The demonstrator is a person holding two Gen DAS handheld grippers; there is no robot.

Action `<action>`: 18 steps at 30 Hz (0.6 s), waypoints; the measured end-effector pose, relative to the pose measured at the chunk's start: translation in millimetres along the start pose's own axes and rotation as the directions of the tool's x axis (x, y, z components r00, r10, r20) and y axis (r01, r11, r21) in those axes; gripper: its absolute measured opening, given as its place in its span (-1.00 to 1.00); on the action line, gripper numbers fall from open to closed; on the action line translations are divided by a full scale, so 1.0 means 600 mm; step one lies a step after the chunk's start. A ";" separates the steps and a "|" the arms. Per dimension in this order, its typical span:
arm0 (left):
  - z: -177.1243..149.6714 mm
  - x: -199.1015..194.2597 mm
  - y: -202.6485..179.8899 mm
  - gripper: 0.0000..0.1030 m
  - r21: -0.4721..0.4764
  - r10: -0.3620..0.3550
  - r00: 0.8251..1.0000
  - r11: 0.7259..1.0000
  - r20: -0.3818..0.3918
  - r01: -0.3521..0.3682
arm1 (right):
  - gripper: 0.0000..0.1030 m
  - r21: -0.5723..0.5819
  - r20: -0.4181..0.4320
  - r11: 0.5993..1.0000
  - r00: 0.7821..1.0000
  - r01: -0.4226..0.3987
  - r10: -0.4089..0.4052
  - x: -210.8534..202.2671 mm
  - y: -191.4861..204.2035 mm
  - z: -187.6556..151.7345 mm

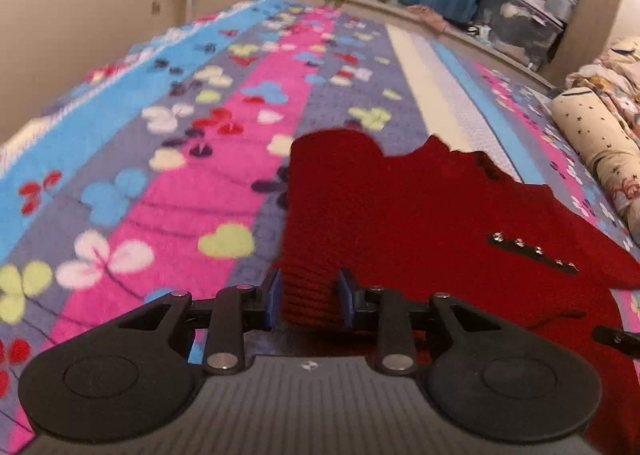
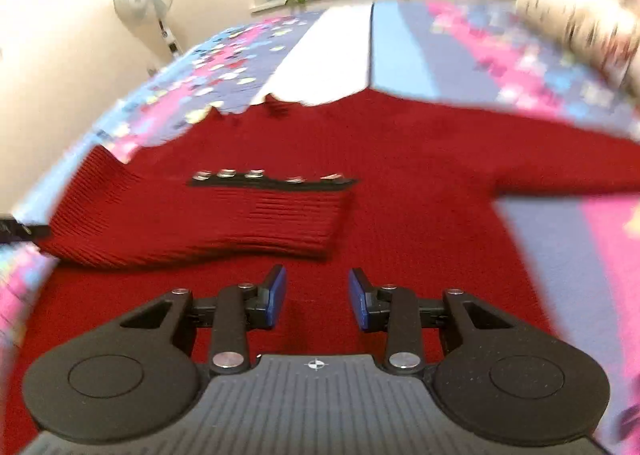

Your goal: Fold small clothes

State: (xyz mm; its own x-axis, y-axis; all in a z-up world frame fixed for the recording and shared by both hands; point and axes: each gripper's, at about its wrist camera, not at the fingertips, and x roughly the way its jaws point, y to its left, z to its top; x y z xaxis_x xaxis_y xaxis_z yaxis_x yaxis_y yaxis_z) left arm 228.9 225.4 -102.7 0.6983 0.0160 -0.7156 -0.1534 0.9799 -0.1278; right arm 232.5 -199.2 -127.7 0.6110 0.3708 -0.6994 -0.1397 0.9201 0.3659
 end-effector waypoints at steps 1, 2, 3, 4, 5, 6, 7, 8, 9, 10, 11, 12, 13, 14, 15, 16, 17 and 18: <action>0.000 -0.005 -0.005 -0.33 0.028 0.017 1.000 0.999 0.004 -0.017 | -0.28 0.057 -0.010 0.998 1.000 -0.026 0.026 0.013 0.001 0.006; -0.001 -0.007 -0.011 -0.33 0.051 0.042 0.999 0.998 0.007 -0.042 | -0.23 0.099 -0.019 0.994 0.999 -0.039 0.041 0.026 0.003 0.011; -0.002 -0.010 -0.022 -0.33 0.066 0.061 0.998 0.996 0.005 -0.061 | -0.21 0.150 -0.037 0.988 0.998 -0.042 0.048 0.043 0.003 0.016; -0.002 -0.010 -0.023 -0.33 0.075 0.070 0.998 0.995 0.002 -0.070 | -0.21 0.190 -0.042 0.981 0.998 -0.034 0.043 0.056 0.004 0.019; -0.006 -0.013 -0.024 -0.33 0.074 0.073 0.997 0.995 0.000 -0.072 | -0.19 0.224 -0.039 0.974 0.999 -0.022 0.032 0.066 0.005 0.022; -0.002 -0.015 -0.027 -0.33 0.070 0.073 0.997 0.995 -0.003 -0.072 | -0.18 0.249 -0.034 0.969 0.999 -0.004 0.013 0.074 0.009 0.027; -0.003 -0.014 -0.025 -0.33 0.067 0.071 0.997 0.995 -0.005 -0.071 | -0.17 0.260 -0.028 0.966 1.000 0.010 -0.002 0.078 0.015 0.030; -0.004 -0.018 -0.024 -0.33 0.068 0.071 0.997 0.995 -0.005 -0.071 | -0.13 0.259 -0.024 0.966 1.000 0.024 -0.018 0.082 0.022 0.032; -0.005 -0.021 -0.024 -0.33 0.073 0.073 0.997 0.995 -0.004 -0.072 | -0.12 0.248 -0.023 0.968 0.999 0.040 -0.036 0.087 0.030 0.037; -0.005 -0.022 -0.024 -0.33 0.078 0.075 0.997 0.994 -0.004 -0.074 | -0.12 0.234 -0.020 0.970 0.998 0.061 -0.058 0.091 0.037 0.041; -0.005 -0.023 -0.023 -0.33 0.084 0.078 0.997 0.993 -0.003 -0.077 | -0.14 0.223 -0.016 0.972 0.997 0.076 -0.074 0.095 0.039 0.042; -0.006 -0.022 -0.022 -0.33 0.087 0.079 0.997 0.993 -0.004 -0.079 | -0.39 0.204 -0.009 0.974 0.995 0.099 -0.099 0.098 0.045 0.045; -0.006 -0.021 -0.020 -0.33 0.090 0.080 0.997 0.993 -0.006 -0.079 | -0.59 0.174 -0.002 0.976 0.992 0.128 -0.129 0.101 0.051 0.048; -0.006 -0.021 -0.019 -0.33 0.089 0.082 0.997 0.993 -0.006 -0.081 | -0.75 0.155 0.006 0.978 0.990 0.139 -0.142 0.102 0.052 0.052; -0.006 -0.023 -0.017 -0.33 0.088 0.081 0.997 0.993 -0.005 -0.080 | -0.80 0.141 0.021 0.980 0.989 0.140 -0.144 0.102 0.055 0.056; -0.005 -0.024 -0.015 -0.33 0.086 0.079 0.997 0.993 -0.004 -0.078 | -0.81 0.126 0.041 0.982 0.988 0.141 -0.147 0.099 0.059 0.063; -0.005 -0.025 -0.013 -0.33 0.083 0.078 0.997 0.994 -0.004 -0.077 | -0.81 0.100 0.073 0.985 0.986 0.144 -0.152 0.095 0.066 0.073; -0.004 -0.026 -0.011 -0.33 0.080 0.077 0.997 0.994 -0.003 -0.077 | -0.82 0.065 0.126 0.988 0.981 0.141 -0.148 0.081 0.072 0.083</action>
State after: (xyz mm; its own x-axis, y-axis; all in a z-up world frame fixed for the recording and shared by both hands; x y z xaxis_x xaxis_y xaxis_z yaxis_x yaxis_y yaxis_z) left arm 217.3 217.9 -92.4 0.6824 0.0911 -0.7252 -0.1499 0.9886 -0.0169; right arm 295.0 -147.8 -115.6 0.7182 0.2116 -0.6628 -0.0011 0.9530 0.3030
